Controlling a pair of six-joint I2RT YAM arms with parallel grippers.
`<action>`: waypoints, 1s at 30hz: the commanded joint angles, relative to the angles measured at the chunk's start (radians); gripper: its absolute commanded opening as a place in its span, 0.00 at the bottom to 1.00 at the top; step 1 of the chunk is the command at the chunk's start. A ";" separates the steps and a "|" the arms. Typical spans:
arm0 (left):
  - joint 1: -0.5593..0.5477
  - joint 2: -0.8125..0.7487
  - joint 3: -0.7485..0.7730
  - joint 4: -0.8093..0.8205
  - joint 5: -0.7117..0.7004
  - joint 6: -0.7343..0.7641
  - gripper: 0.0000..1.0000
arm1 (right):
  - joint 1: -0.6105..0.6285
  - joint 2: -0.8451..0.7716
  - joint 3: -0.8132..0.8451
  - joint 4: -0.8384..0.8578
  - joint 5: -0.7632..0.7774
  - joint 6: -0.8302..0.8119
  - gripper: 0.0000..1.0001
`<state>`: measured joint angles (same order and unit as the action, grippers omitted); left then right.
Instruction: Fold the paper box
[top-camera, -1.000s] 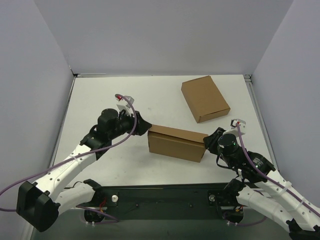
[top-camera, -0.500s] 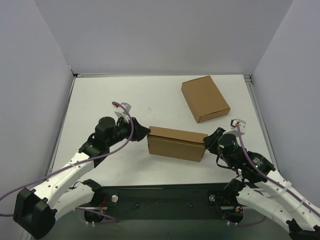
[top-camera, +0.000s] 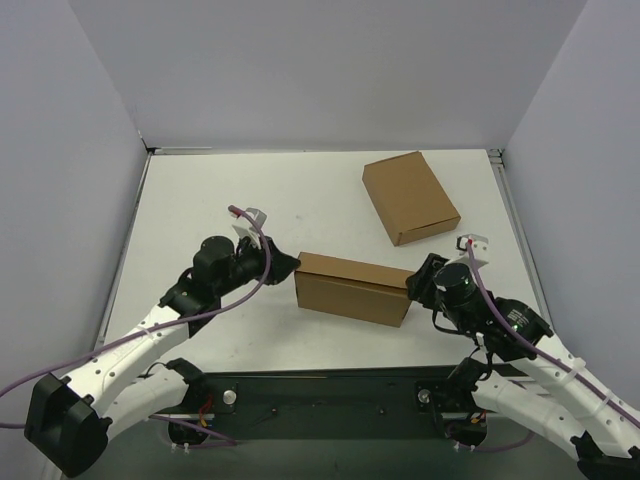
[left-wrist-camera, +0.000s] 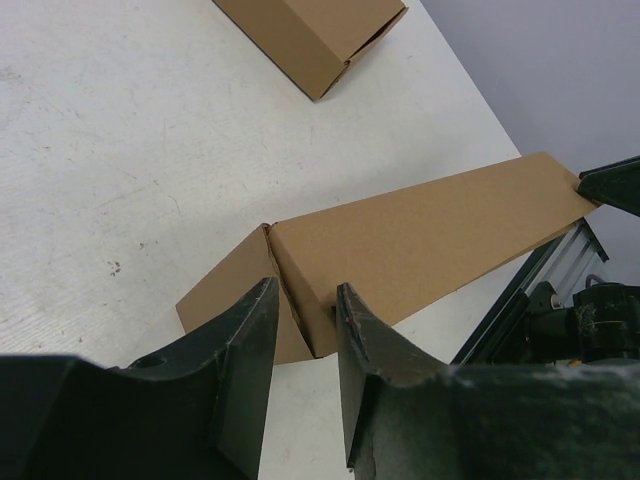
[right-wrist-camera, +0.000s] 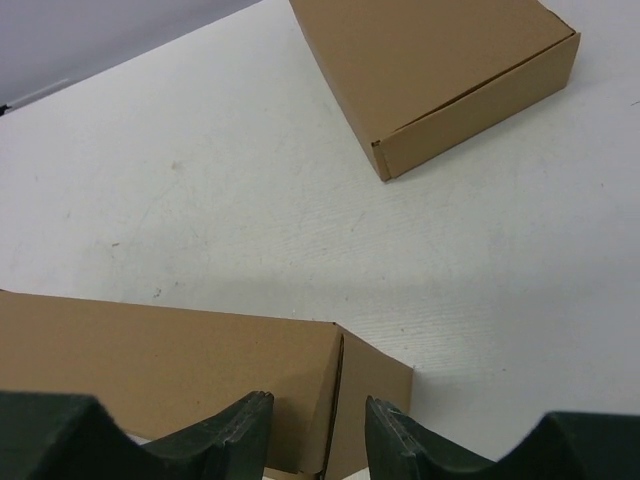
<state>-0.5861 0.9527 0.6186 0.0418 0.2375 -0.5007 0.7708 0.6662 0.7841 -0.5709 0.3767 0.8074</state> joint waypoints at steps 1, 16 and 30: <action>-0.021 0.058 -0.057 -0.258 -0.113 0.087 0.38 | -0.013 0.035 0.058 -0.205 0.039 -0.077 0.43; -0.040 0.063 -0.039 -0.276 -0.141 0.100 0.37 | -0.022 -0.048 0.050 -0.250 0.008 -0.042 0.43; -0.052 0.064 -0.030 -0.273 -0.147 0.108 0.36 | -0.024 0.019 0.153 -0.216 0.016 -0.085 0.44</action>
<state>-0.6346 0.9607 0.6308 0.0368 0.1585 -0.4633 0.7521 0.6689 0.9028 -0.7952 0.3775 0.7483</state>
